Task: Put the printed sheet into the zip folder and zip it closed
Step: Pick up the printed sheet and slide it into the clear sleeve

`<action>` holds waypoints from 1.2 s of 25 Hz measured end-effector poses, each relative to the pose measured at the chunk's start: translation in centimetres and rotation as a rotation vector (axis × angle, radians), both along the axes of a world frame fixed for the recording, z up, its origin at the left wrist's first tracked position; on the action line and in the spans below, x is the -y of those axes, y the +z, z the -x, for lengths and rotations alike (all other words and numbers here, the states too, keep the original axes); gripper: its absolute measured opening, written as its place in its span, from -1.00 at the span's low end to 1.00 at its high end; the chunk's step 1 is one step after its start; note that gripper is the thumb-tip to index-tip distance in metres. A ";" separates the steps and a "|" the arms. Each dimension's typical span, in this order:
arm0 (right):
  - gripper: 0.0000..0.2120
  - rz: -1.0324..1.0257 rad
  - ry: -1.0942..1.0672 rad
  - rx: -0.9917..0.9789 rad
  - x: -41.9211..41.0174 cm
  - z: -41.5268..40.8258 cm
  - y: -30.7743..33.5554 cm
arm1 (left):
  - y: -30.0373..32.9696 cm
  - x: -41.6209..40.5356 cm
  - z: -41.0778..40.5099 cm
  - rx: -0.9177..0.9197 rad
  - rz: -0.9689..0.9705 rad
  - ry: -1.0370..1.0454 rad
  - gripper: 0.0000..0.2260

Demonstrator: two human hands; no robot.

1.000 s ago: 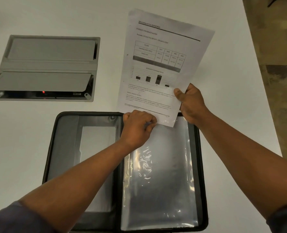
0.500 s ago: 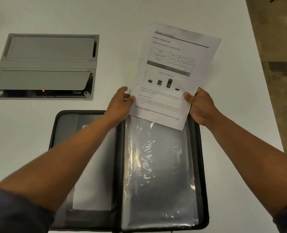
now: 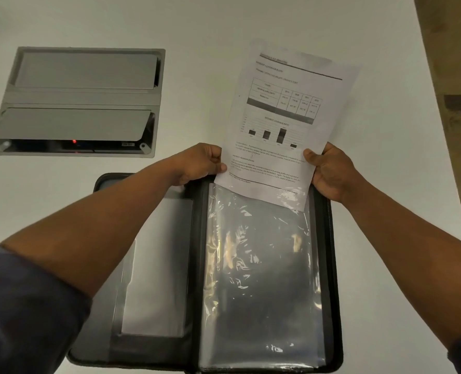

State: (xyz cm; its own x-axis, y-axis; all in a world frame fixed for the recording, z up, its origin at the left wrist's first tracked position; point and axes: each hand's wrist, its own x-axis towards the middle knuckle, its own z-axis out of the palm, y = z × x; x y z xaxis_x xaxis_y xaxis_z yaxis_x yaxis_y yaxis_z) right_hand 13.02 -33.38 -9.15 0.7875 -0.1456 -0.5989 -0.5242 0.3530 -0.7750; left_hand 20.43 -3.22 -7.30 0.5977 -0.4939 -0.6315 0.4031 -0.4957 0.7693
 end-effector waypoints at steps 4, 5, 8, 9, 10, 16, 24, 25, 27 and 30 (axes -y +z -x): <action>-0.70 0.007 0.017 0.013 -0.2 0.1 -0.1 | -0.2 -0.2 -0.1 0.052 -0.068 -0.070 -0.82; -0.72 0.007 0.013 0.020 -0.3 0.1 -0.2 | -0.2 -0.4 -0.1 0.061 -0.071 -0.102 -0.82; -0.75 0.032 0.017 0.035 -0.4 0.0 -0.3 | -0.1 -1.1 -0.4 0.107 -0.107 -0.239 -0.71; -0.76 0.058 0.026 0.034 -0.5 0.0 -0.3 | -0.1 -1.2 -0.4 0.130 -0.129 -0.275 -0.69; -0.77 0.090 0.036 0.032 -0.6 0.0 -0.2 | -0.1 -1.2 -0.5 0.145 -0.141 -0.288 -0.68; -0.76 0.247 0.138 0.064 -0.7 0.4 0.6 | -0.8 -0.7 0.0 0.041 0.018 0.027 -0.59; -0.71 0.298 0.333 0.097 -1.2 0.9 1.6 | -1.5 -0.6 1.4 0.116 0.132 0.199 -0.58; -0.71 0.296 0.350 0.090 -1.2 1.0 1.6 | -1.6 -0.5 1.5 0.117 0.141 0.223 -0.64; -0.71 0.303 0.376 0.082 -1.2 1.2 1.6 | -1.8 -0.4 1.5 0.123 0.123 0.238 -0.72; -0.78 0.266 0.344 0.104 -1.6 1.1 1.8 | -1.9 -0.4 1.6 0.113 0.126 0.245 -0.73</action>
State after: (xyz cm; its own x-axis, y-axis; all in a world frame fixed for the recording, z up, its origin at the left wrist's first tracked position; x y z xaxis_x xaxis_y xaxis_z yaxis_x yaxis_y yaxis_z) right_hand 11.90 -31.80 -7.34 0.8711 -0.0034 -0.4912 -0.4908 -0.0472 -0.8700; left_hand 18.84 -2.81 -9.23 0.7721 -0.3960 -0.4970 0.4072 -0.2921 0.8654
